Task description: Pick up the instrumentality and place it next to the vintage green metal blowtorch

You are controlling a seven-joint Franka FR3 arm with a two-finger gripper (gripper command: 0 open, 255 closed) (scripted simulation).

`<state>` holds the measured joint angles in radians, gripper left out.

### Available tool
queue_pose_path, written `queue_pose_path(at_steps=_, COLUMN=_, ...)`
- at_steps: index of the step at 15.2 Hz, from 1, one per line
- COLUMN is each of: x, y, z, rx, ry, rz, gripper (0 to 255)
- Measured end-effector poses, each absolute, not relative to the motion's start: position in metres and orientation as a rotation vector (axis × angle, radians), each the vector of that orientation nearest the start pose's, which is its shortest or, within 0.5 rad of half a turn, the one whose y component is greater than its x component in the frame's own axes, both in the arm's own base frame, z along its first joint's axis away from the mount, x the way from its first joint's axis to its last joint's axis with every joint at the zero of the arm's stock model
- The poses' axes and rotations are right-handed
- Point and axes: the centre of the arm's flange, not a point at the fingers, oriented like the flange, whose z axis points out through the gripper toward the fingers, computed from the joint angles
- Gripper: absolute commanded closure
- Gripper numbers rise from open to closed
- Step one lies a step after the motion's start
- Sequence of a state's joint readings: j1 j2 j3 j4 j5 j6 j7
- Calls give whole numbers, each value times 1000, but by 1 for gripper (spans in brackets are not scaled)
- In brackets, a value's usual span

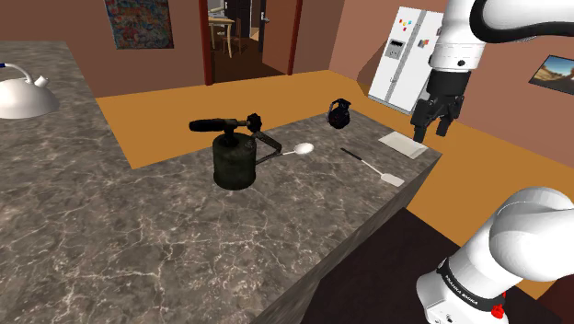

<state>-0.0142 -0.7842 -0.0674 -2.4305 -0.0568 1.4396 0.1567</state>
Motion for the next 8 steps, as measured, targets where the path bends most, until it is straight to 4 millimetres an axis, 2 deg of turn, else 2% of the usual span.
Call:
queue_pose_path(at_steps=1, x=287, y=-35, z=545, rx=-3126, ry=338, rz=327, gripper=0)
queue_pose_path(at_steps=4, x=294, y=-51, z=526, rx=-3130, ry=310, rz=295, gripper=0)
queue_pose_path(at_steps=8, x=309, y=-80, z=489, rx=-3137, ry=258, rz=235, gripper=0)
